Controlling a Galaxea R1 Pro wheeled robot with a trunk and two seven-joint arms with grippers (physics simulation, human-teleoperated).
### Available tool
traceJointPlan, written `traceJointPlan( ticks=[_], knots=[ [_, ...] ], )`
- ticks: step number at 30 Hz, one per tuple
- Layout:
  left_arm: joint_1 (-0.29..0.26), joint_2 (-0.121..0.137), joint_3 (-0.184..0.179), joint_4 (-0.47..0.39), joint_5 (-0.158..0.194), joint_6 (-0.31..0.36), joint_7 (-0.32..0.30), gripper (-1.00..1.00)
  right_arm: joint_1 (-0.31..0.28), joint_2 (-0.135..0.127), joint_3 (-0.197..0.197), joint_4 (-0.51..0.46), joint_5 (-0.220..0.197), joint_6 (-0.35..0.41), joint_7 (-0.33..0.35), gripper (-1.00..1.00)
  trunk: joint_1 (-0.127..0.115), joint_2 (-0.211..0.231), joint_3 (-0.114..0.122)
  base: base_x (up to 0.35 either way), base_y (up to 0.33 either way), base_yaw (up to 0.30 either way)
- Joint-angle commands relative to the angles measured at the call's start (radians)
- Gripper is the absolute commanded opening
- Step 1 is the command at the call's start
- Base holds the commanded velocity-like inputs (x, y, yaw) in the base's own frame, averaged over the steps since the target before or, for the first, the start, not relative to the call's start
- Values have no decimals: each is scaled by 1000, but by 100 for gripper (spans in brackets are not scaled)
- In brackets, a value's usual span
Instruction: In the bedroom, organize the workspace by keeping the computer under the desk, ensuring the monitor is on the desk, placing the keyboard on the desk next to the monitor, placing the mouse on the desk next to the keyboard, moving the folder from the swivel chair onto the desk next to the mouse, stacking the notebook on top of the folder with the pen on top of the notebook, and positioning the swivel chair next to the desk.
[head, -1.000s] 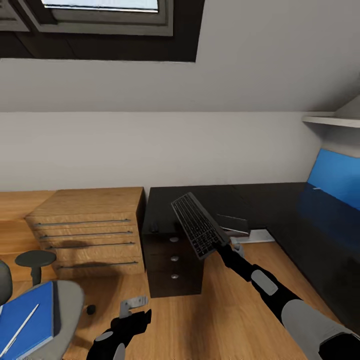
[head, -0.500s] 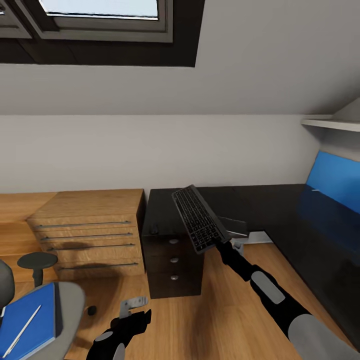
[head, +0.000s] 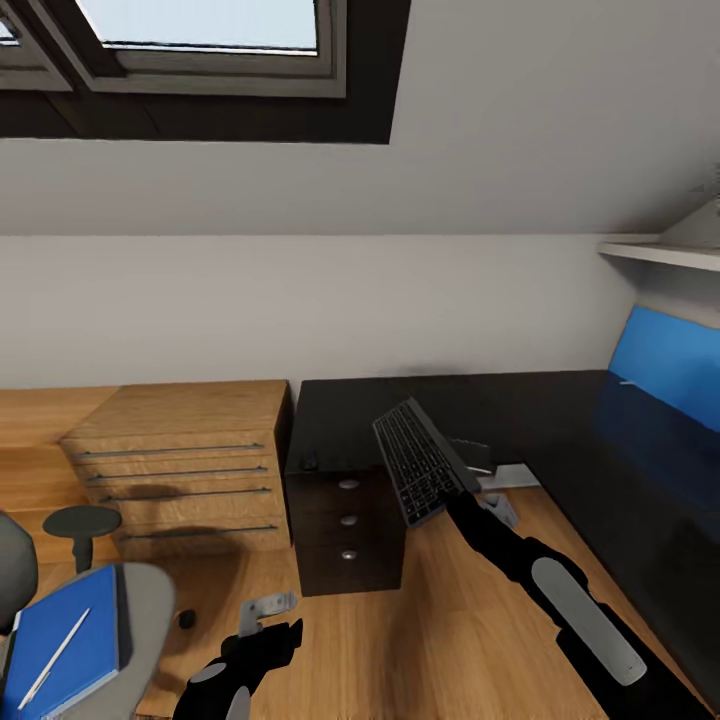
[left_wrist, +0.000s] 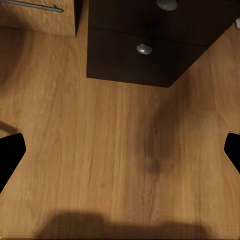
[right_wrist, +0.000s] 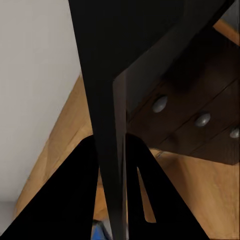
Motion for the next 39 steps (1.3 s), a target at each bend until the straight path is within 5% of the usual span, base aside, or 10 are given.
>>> traceJointPlan(
  ticks=[1,9,20,27,29,39],
  knots=[
    [-1,0,-1,-1,11,4,9,100,0,-2,1,-6,-9,2,-15,-100,-4,6,2,-267,0,0],
    [-1,0,-1,-3,9,4,9,100,1,-2,1,-4,-72,2,-30,-100,-35,62,27,-302,-129,0],
    [-1,0,0,-4,9,4,21,100,2,-2,1,16,-88,2,-29,-100,-77,139,62,-290,-228,0],
    [-1,0,0,-9,11,4,21,100,2,-2,-3,100,-98,4,113,-100,-104,188,83,-292,-217,0],
    [-1,0,0,-9,11,4,21,100,2,-1,-38,135,-98,3,116,-100,-112,202,90,-320,-151,0],
    [-1,0,0,-9,11,5,21,100,1,-3,-69,140,-98,4,133,-100,-150,272,121,-291,-231,0]
  ],
)
